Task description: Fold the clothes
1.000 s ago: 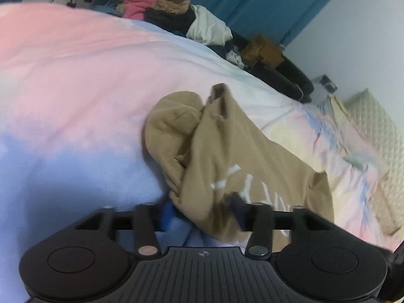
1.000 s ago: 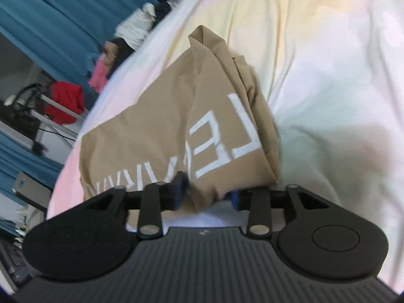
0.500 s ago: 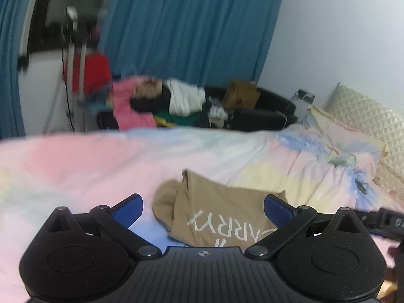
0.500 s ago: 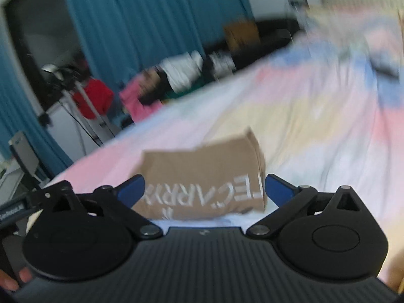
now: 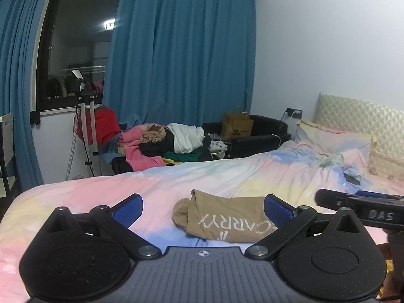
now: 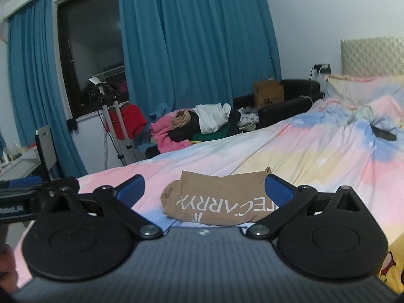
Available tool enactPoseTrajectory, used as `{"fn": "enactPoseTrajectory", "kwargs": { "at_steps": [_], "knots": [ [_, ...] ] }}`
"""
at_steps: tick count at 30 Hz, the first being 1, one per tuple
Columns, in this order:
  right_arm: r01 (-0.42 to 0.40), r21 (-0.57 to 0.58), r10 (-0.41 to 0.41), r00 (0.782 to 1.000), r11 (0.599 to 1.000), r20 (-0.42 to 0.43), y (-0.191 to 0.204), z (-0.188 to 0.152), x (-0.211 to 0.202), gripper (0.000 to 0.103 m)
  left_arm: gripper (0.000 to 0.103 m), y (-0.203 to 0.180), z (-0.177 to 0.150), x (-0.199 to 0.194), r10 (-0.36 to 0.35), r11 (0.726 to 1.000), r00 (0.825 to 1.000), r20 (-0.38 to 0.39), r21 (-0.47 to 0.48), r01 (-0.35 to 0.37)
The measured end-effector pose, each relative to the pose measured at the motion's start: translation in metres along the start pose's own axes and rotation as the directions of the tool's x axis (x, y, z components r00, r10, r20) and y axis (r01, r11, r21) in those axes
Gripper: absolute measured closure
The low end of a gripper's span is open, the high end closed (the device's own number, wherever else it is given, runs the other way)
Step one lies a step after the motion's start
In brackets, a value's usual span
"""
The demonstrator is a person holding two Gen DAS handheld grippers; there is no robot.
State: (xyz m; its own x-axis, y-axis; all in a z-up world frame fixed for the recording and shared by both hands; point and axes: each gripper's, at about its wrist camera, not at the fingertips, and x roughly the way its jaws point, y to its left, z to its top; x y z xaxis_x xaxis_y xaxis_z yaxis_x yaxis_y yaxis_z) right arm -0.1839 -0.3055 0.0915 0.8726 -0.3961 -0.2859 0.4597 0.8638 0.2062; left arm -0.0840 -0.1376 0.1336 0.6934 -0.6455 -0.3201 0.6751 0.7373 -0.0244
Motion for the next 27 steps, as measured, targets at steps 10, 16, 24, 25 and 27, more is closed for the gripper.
{"fn": "enactPoseTrajectory", "kwargs": {
  "at_steps": [10, 16, 24, 25, 27],
  "knots": [
    [0.05, -0.094, -0.048, 0.999, 0.994, 0.026, 0.023, -0.04, -0.002, 0.0, 0.0, 0.012, -0.039, -0.007, 0.033, 0.999, 0.999, 0.001, -0.026, -0.033],
    [0.078, -0.104, -0.08, 0.997, 0.992, -0.021, 0.026, -0.063, 0.013, 0.0, 0.0, 0.028, -0.06, 0.001, 0.05, 0.998, 0.998, -0.033, -0.044, -0.051],
    [0.1, -0.111, -0.095, 0.995, 0.989, 0.042, 0.031, -0.074, 0.008, 0.0, 0.0, 0.036, -0.077, 0.006, 0.061, 0.997, 0.997, -0.049, -0.046, -0.064],
    [0.101, -0.109, -0.098, 0.994, 0.989, 0.038, 0.03, -0.074, 0.008, 0.0, 0.0, 0.035, -0.079, 0.006, 0.067, 0.997, 0.997, -0.049, -0.04, -0.069],
    [0.098, -0.098, -0.095, 0.995, 0.99, 0.032, 0.028, -0.073, 0.009, 0.0, 0.0, 0.035, -0.081, 0.006, 0.066, 0.997, 0.996, -0.053, -0.039, -0.069]
  ]
}}
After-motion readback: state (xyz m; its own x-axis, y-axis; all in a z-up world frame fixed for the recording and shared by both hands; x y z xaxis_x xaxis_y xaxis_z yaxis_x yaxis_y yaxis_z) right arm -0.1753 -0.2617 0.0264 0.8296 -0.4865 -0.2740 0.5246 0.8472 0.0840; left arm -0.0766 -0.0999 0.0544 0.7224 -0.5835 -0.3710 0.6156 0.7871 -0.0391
